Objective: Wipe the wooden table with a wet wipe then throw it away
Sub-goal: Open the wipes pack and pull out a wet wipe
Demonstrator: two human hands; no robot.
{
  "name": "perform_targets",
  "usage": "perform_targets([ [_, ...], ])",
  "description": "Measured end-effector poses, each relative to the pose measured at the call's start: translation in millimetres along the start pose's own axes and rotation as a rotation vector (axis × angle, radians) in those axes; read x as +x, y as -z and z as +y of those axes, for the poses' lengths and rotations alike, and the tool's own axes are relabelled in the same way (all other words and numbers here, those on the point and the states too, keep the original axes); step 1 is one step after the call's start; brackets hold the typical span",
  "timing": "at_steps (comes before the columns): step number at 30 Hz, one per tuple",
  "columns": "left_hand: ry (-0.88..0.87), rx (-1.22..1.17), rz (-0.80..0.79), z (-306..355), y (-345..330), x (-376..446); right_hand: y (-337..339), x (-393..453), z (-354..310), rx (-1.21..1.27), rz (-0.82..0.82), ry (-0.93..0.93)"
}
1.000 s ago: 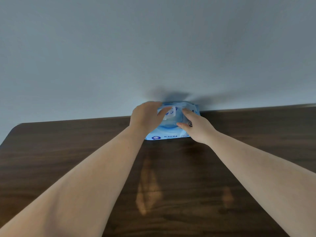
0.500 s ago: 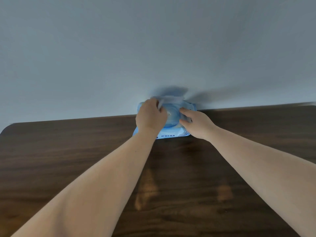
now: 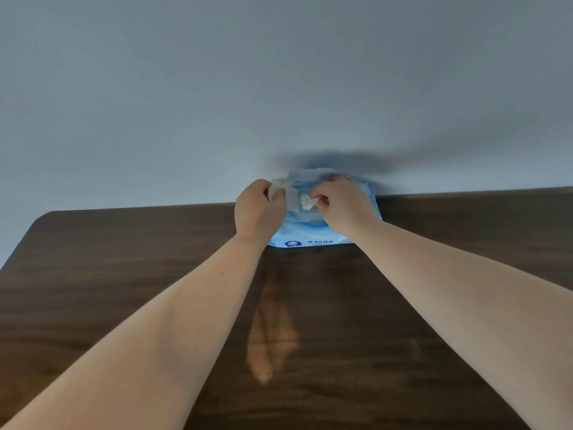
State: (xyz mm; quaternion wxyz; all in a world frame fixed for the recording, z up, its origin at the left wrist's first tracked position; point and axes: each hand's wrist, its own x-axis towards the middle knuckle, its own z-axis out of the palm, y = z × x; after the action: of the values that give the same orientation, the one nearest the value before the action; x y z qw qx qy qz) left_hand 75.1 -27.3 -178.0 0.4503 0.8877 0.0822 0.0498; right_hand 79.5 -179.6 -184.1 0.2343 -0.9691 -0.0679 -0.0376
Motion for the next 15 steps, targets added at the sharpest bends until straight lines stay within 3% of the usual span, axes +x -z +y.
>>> perform_targets([
  [5, 0.032, 0.05, -0.036, -2, -2, 1, 26, -1, 0, 0.652, 0.176, -0.341],
  [7, 0.027, 0.014, -0.032, 2, -2, -3, 37, -9, 1, 0.779, 0.107, -0.395],
  [12, -0.245, 0.07, 0.041, 12, 4, -17, 47, -30, 5, 0.94, -0.214, -0.476],
  [15, -0.219, 0.019, 0.021, 18, 11, -29, 49, -35, 5, 0.92, -0.27, -0.481],
])
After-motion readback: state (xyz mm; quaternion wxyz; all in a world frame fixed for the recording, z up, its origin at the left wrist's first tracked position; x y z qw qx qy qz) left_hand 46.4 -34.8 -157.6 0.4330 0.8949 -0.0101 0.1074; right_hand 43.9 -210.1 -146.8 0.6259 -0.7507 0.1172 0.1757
